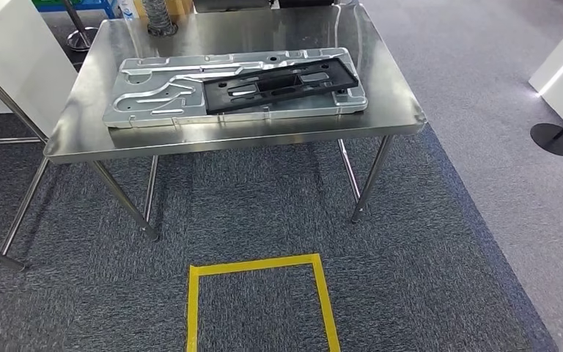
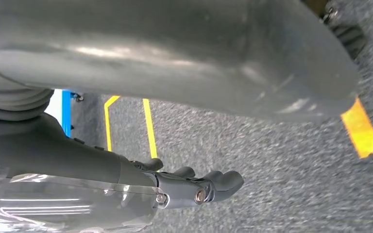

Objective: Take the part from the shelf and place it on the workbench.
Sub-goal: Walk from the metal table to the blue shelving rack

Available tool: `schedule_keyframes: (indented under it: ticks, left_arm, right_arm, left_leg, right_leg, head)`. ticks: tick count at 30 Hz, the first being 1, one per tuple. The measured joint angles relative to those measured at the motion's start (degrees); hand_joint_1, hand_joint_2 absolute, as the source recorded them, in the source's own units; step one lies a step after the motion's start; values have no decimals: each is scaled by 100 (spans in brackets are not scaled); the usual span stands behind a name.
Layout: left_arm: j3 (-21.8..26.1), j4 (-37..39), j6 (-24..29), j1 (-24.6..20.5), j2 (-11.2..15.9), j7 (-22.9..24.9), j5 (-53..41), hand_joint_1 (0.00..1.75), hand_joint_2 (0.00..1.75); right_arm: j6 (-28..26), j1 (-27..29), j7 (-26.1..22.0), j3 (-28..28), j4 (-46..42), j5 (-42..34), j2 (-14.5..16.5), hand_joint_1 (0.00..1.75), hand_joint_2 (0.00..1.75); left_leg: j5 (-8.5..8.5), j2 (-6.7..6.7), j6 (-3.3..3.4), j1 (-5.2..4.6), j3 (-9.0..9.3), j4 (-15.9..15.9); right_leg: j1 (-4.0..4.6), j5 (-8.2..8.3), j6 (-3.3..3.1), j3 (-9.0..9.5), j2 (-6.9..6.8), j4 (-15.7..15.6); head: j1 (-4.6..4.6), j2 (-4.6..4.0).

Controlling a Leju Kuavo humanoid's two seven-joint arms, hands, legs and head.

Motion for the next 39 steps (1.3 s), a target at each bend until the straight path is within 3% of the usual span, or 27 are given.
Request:
schedule_keyframes:
  ticks: [2, 4, 6, 8, 9, 12, 13, 14, 15, 16, 17, 19, 20, 23, 24, 25, 27, 28, 29, 30, 31, 33, 35, 36, 37, 38, 39]
  left_arm:
    - [5, 0, -6, -7, 1, -6, 71, 0, 0]
    - [28, 0, -14, -24, 4, -18, 157, 0, 0]
    - [65, 0, -27, -27, 7, -24, 233, 0, 0]
    - [101, 0, -50, -14, 4, -23, 280, 0, 0]
    - [119, 0, -61, -14, 3, -23, 295, 0, 0]
    - [167, 0, -76, -20, 2, -23, 324, 0, 0]
    - [179, 0, -77, -20, 2, -20, 325, 0, 0]
    - [188, 0, -77, -20, 2, -13, 324, 0, 0]
    - [193, 0, -77, -21, 1, -4, 320, 0, 0]
    - [195, 1, -77, -20, 0, 8, 314, 0, 0]
    - [196, 1, -77, -20, -1, 20, 302, 0, 0]
    - [198, 2, -77, -19, -1, 44, 279, 0, 0]
    - [198, 2, -77, -20, -1, 54, 268, 0, 0]
    - [199, 2, -77, -15, 1, 72, 255, 0, 0]
    - [200, 2, -74, -9, 4, 78, 254, 0, 0]
    - [201, 2, -67, -3, 8, 87, 256, 0, 0]
    - [207, 2, -32, -2, 12, 109, 263, 0, 0]
    - [213, 2, -6, -2, 16, 119, 268, 0, 0]
    - [220, 2, 19, -2, 24, 124, 274, 0, 0]
    - [228, 2, 38, -1, 36, 126, 282, 0, 0]
    - [236, 2, 49, -2, 51, 126, 293, 0, 0]
    - [249, 1, 56, -12, 83, 126, 314, 0, 0]
    - [263, 0, 61, -31, 108, 121, 325, 0, 0]
    - [272, 0, 62, -34, 114, 116, 326, 0, 0]
    - [280, 0, 62, -26, 118, 112, 324, 0, 0]
    - [289, 1, 60, -17, 118, 108, 320, 0, 0]
    - [296, 1, 54, -8, 119, 103, 316, 0, 0]
  right_arm:
    - [67, -2, -52, -5, 21, 50, -43, 0, 0]
    - [128, -1, -131, -3, 44, 124, -78, 0, 0]
    - [161, 0, -209, 2, 66, 193, -97, 0, 0]
    - [187, -2, -246, 9, 80, 246, -102, 0, 0]
    - [207, -3, -242, 11, 86, 263, -102, 0, 0]
    - [251, -5, -168, 15, 106, 278, -101, 0, 0]
    - [254, -6, -141, 15, 111, 280, -101, 0, 0]
    - [255, -7, -118, 15, 115, 283, -101, 0, 0]
    - [254, -9, -101, 15, 119, 285, -101, 0, 0]
    - [255, -12, -91, 15, 122, 286, -101, 0, 0]
    - [256, -18, -85, 15, 123, 287, -101, 0, 0]
    - [262, -39, -84, 15, 125, 288, -101, 0, 0]
    - [267, -46, -88, 15, 125, 289, -101, 0, 0]
    - [297, -49, -98, 15, 126, 289, -102, 0, 0]
    - [302, -55, -99, 15, 126, 289, -108, 0, 0]
    - [300, -60, -99, 15, 127, 288, -125, 0, 0]
    - [293, -71, -101, 15, 134, 283, -175, 0, 0]
    - [291, -71, -101, 15, 141, 280, -202, 0, 0]
    - [290, -70, -101, 14, 147, 279, -222, 0, 0]
    - [289, -68, -102, 14, 151, 278, -240, 0, 0]
    - [289, -66, -104, 13, 153, 277, -254, 0, 0]
    - [290, -68, -110, 11, 155, 274, -280, 0, 0]
    - [292, -60, -122, 10, 161, 275, -302, 0, 0]
    - [293, -53, -131, 10, 164, 276, -310, 0, 0]
    - [293, -44, -140, 10, 167, 280, -314, 0, 0]
    - [294, -40, -155, 10, 170, 283, -316, 0, 0]
    - [295, -37, -176, 9, 172, 287, -317, 0, 0]
  left_leg:
    - [277, -5, 41, -3, 498, -630]
    - [324, -15, 98, -33, 996, -1415]
    - [274, -21, 138, -75, 1149, -1734]
    - [338, -6, 214, -60, 1117, -1812]
    - [383, 6, 268, -47, 1089, -1843]
    - [508, 29, 363, -45, 923, -1812]
    - [541, 31, 358, -48, 849, -1779]
    - [572, 34, 350, -46, 770, -1740]
    - [601, 37, 336, -40, 687, -1697]
    - [629, 37, 318, -30, 603, -1646]
    - [652, 36, 297, -20, 526, -1592]
    - [700, 31, 235, -16, 398, -1499]
    - [729, 30, 198, -18, 364, -1472]
    - [796, 17, 83, -5, 314, -1452]
    - [685, 8, 59, 3, 270, -1373]
    - [465, -1, 41, 8, 202, -1188]
    - [-137, -7, 24, 15, 17, -515]
    - [-339, -7, 19, 16, -48, -150]
    - [-394, -7, 20, 16, -57, 110]
    - [-311, -7, 28, 16, 14, 204]
    - [-145, -7, 44, 15, 178, 103]
    - [79, -13, 95, 6, 811, -639]
    - [-23, -24, 153, -24, 1443, -1541]
    - [-88, -28, 178, -49, 1588, -1778]
    - [-94, -28, 209, -65, 1606, -1881]
    - [-42, -11, 246, -69, 1551, -1862]
    - [21, 7, 292, -70, 1494, -1859]
  right_leg:
    - [-2, 78, 25, -162, 9, 59]
    - [-4, 150, 75, -271, 6, 106]
    - [-14, 231, 137, -332, -4, 119]
    - [-17, 216, 198, -383, 14, 159]
    - [-18, 85, 227, -435, 26, 281]
    - [-52, -655, 294, -748, 41, 1273]
    - [-68, -812, 313, -828, 40, 1614]
    - [-87, -846, 331, -829, 38, 1792]
    - [-107, -770, 349, -733, 36, 1765]
    - [-129, -620, 366, -528, 35, 1523]
    - [-151, -483, 380, -249, 34, 1133]
    - [-144, -390, 361, 209, 47, 404]
    - [-129, -407, 329, 304, 58, 220]
    - [-108, -332, 180, 242, 63, 156]
    - [-112, -274, 126, 193, 52, 148]
    - [-117, -206, 78, 131, 40, 132]
    - [-96, -72, 25, -31, 26, 133]
    - [-81, -2, 18, -121, 23, 137]
    - [-66, 73, 17, -219, 21, 142]
    - [-53, 148, 20, -323, 21, 149]
    - [-42, 223, 27, -428, 23, 157]
    - [-22, 369, 57, -617, 33, 190]
    - [-12, 494, 114, -722, 30, 229]
    - [-18, 553, 147, -742, 22, 233]
    - [-28, 618, 183, -756, 17, 230]
    - [-49, 636, 213, -774, 21, 235]
    - [-66, 537, 242, -811, 27, 294]
  head:
    - [0, 0]
    - [1, 0]
    - [0, 0]
    - [0, 0]
    - [1, 0]
    - [0, 0]
    - [0, 0]
    - [0, 0]
    - [0, 0]
    - [0, 0]
    - [0, 0]
    - [-1, 0]
    - [-1, 0]
    - [-2, 0]
    - [-2, 0]
    - [-2, 0]
    - [-2, 0]
    - [-2, 0]
    - [-2, 0]
    - [-2, 0]
    - [-2, 0]
    - [-2, 0]
    - [-2, 0]
    - [-2, 0]
    - [-1, 0]
    - [-1, 0]
    - [-1, 0]
